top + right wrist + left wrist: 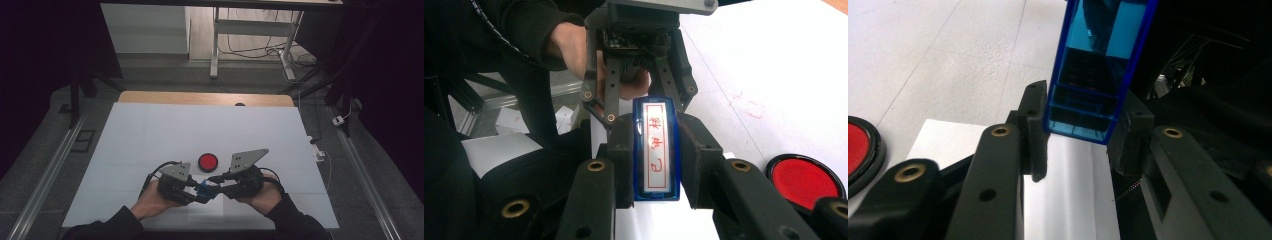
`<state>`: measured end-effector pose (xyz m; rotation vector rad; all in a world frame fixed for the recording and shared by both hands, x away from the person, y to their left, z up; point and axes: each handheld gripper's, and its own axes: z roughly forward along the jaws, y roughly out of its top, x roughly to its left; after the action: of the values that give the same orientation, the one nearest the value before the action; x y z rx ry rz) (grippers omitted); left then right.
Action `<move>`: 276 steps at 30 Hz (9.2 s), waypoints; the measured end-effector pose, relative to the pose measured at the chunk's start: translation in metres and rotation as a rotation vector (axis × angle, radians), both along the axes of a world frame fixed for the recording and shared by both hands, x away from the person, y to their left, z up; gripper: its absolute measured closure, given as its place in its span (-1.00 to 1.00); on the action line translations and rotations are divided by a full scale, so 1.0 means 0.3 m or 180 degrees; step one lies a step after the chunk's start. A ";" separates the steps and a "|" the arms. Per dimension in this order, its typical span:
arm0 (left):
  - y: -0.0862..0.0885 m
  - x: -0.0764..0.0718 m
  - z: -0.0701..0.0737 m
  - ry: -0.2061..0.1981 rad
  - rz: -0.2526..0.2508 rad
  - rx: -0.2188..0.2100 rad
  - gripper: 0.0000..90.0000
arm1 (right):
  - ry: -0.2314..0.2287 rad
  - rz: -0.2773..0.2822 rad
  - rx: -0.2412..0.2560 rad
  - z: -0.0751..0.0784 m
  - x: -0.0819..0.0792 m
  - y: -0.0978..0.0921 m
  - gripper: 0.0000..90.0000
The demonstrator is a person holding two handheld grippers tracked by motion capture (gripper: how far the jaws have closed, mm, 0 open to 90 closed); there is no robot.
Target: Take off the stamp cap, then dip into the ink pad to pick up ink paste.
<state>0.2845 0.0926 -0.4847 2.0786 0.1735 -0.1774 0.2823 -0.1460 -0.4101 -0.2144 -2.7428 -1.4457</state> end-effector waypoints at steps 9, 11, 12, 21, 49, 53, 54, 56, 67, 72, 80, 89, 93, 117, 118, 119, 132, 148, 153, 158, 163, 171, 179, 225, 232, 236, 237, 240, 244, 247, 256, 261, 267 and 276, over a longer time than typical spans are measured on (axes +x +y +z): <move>0.002 -0.003 0.012 0.0021 -0.0084 -0.0023 0.51 | 0.0026 0.0109 0.0080 0.003 0.002 -0.005 0.55; 0.003 -0.003 0.015 0.0047 -0.0100 -0.0045 0.52 | 0.0048 0.0112 0.0130 0.004 0.004 -0.008 0.55; 0.003 -0.002 0.016 0.0055 -0.0104 -0.0055 0.52 | 0.0059 0.0118 0.0143 0.005 0.004 -0.009 0.55; 0.010 0.008 0.019 0.0207 -0.0062 -0.0087 0.52 | -0.0019 0.0096 0.0166 0.012 0.001 -0.011 0.56; -0.001 -0.001 0.013 0.0128 0.0020 0.0147 0.52 | -0.0036 -0.0009 0.0239 0.004 0.014 -0.026 0.57; -0.006 -0.002 0.008 0.0134 0.0153 0.0293 0.52 | -0.0091 -0.0037 0.0216 0.008 0.010 -0.025 0.57; -0.005 -0.002 0.008 0.0138 0.0194 0.0315 0.52 | -0.0104 -0.0054 0.0202 0.008 0.009 -0.026 0.57; -0.001 -0.003 0.010 0.0121 0.0264 0.0391 0.52 | -0.0109 -0.0084 0.0220 0.007 0.009 -0.028 0.57; 0.045 -0.024 0.020 0.0024 0.0563 0.0575 0.51 | -0.0172 -0.0244 0.0205 0.006 0.012 -0.040 0.56; 0.066 -0.042 0.031 -0.0038 0.0721 0.0626 0.51 | -0.0138 -0.0315 0.0210 0.003 0.017 -0.042 0.56; 0.102 -0.068 0.041 -0.0137 0.0888 0.0615 0.51 | -0.0138 -0.0383 0.0152 -0.001 0.019 -0.041 0.56; 0.162 -0.100 0.058 -0.0077 0.1068 0.0601 0.51 | -0.0151 -0.0462 0.0120 -0.004 0.024 -0.045 0.56; 0.194 -0.113 0.059 -0.0044 0.1158 0.0596 0.51 | -0.0165 -0.0476 0.0087 -0.006 0.026 -0.045 0.56; 0.378 -0.227 0.060 0.0077 0.1730 0.0496 0.51 | -0.0161 -0.0586 0.0021 -0.016 0.037 -0.048 0.56; 0.384 -0.232 0.059 0.0078 0.1756 0.0501 0.51 | -0.0166 -0.0595 0.0015 -0.017 0.037 -0.048 0.56; 0.389 -0.236 0.057 0.0080 0.1781 0.0511 0.51 | -0.0164 -0.0598 0.0016 -0.017 0.038 -0.048 0.56; 0.477 -0.301 0.038 0.0120 0.2139 0.0552 0.50 | -0.0160 -0.0702 -0.0040 -0.029 0.046 -0.044 0.56; 0.528 -0.340 0.028 0.0145 0.2303 0.0560 0.51 | -0.0157 -0.0768 -0.0101 -0.038 0.055 -0.050 0.56; 0.532 -0.339 0.027 0.0168 0.2330 0.0588 0.50 | -0.0147 -0.0787 -0.0107 -0.039 0.059 -0.050 0.56; 0.533 -0.339 0.026 0.0179 0.2381 0.0604 0.51 | -0.0117 -0.0841 -0.0115 -0.045 0.071 -0.043 0.56; 0.530 -0.340 0.026 0.0154 0.2391 0.0637 0.51 | -0.0099 -0.0892 -0.0147 -0.052 0.093 -0.035 0.56; 0.530 -0.339 0.026 0.0162 0.2400 0.0638 0.51 | -0.0100 -0.0938 -0.0202 -0.067 0.123 -0.035 0.56; 0.533 -0.337 0.026 0.0158 0.2430 0.0643 0.50 | -0.0089 -0.0963 -0.0238 -0.077 0.158 -0.020 0.56; 0.532 -0.335 0.023 0.0144 0.2405 0.0708 0.50 | -0.0051 -0.1234 -0.0613 -0.199 0.369 0.106 0.56; 0.531 -0.335 0.023 0.0139 0.2400 0.0711 0.51 | -0.0070 -0.1230 -0.0735 -0.221 0.385 0.124 0.56; 0.530 -0.335 0.023 0.0137 0.2394 0.0713 0.50 | -0.0062 -0.1239 -0.0757 -0.230 0.391 0.128 0.56; 0.530 -0.335 0.023 0.0135 0.2394 0.0716 0.50 | -0.0060 -0.1240 -0.0760 -0.231 0.393 0.129 0.56; 0.530 -0.335 0.023 0.0139 0.2392 0.0714 0.50 | -0.0047 -0.1236 -0.0759 -0.233 0.396 0.131 0.56; 0.530 -0.335 0.023 0.0137 0.2393 0.0719 0.50 | -0.0013 -0.1244 -0.0759 -0.236 0.399 0.135 0.56; 0.530 -0.335 0.023 0.0139 0.2395 0.0719 0.50 | 0.0021 -0.1259 -0.0763 -0.237 0.402 0.137 0.56; 0.528 -0.334 0.022 0.0136 0.2386 0.0738 0.51 | 0.0074 -0.1272 -0.0765 -0.239 0.408 0.139 0.57; 0.527 -0.334 0.023 0.0137 0.2387 0.0736 0.51 | -0.0103 -0.1279 -0.0851 -0.237 0.388 0.159 0.57; 0.527 -0.334 0.023 0.0134 0.2382 0.0738 0.51 | -0.0314 -0.1279 -0.0972 -0.235 0.363 0.178 0.57; 0.526 -0.334 0.023 0.0131 0.2375 0.0737 0.51 | -0.0305 -0.1296 -0.0950 -0.237 0.362 0.177 0.57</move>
<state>0.1843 0.2504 -0.4780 2.0926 1.0094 0.2667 0.3909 -0.0929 -0.4812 -0.7712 -3.1177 -1.1190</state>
